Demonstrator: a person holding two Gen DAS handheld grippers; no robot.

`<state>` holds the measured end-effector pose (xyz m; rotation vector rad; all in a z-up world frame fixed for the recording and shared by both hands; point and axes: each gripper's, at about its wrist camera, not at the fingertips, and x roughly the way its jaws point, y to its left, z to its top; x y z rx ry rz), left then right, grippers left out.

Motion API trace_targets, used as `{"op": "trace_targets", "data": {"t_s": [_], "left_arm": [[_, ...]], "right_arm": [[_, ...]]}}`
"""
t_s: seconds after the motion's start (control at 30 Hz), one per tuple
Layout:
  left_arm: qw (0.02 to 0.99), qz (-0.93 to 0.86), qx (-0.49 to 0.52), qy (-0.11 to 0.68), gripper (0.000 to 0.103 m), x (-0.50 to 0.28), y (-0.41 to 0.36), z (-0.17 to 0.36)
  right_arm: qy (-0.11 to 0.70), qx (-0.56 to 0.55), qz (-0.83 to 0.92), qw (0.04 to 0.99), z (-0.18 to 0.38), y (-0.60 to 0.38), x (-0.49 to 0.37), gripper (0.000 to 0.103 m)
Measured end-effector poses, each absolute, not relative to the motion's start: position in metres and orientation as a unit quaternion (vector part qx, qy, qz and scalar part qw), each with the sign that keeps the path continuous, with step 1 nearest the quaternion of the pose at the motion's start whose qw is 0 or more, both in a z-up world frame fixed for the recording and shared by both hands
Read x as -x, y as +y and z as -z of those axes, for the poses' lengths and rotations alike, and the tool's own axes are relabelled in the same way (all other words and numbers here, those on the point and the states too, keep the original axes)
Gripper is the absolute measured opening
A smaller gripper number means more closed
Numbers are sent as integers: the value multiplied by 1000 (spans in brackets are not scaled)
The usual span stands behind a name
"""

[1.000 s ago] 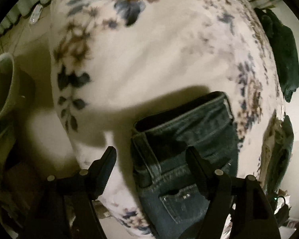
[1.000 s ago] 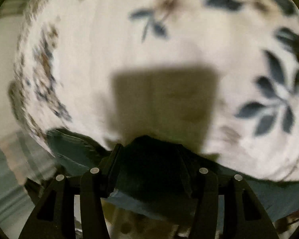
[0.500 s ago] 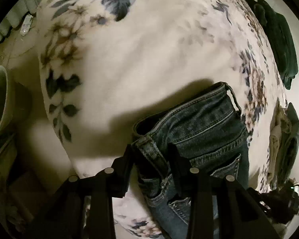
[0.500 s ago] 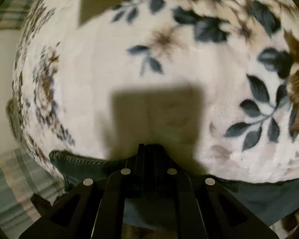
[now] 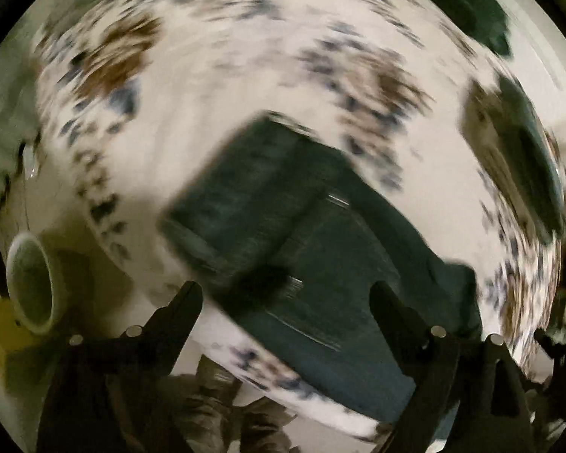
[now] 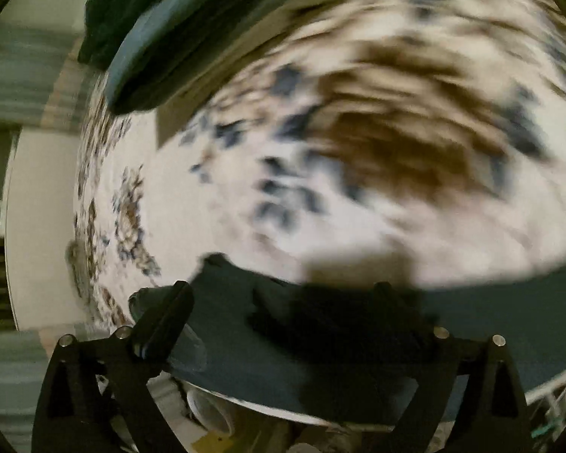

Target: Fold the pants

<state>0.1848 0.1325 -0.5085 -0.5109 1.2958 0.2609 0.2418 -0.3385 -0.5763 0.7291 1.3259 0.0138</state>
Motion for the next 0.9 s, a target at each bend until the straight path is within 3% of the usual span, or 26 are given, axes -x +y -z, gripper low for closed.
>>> {"op": "trace_targets", "data": {"t_s": [0.3, 0.53, 0.67, 0.8, 0.9], "left_arm": [[765, 15, 102, 636, 90, -205, -58, 515], [742, 102, 12, 663, 90, -199, -209, 560], [717, 98, -9, 690, 90, -199, -240, 597], [717, 90, 7, 691, 103, -204, -242, 612], [718, 78, 5, 691, 103, -208, -247, 616]], "right_arm": [[521, -471, 180, 689, 605, -521, -50, 96], [384, -557, 246, 694, 637, -657, 32, 84], [335, -600, 232, 688, 667, -698, 47, 76], [268, -634, 190, 700, 678, -721, 47, 76], [238, -649, 170, 703, 686, -733, 39, 76]]}}
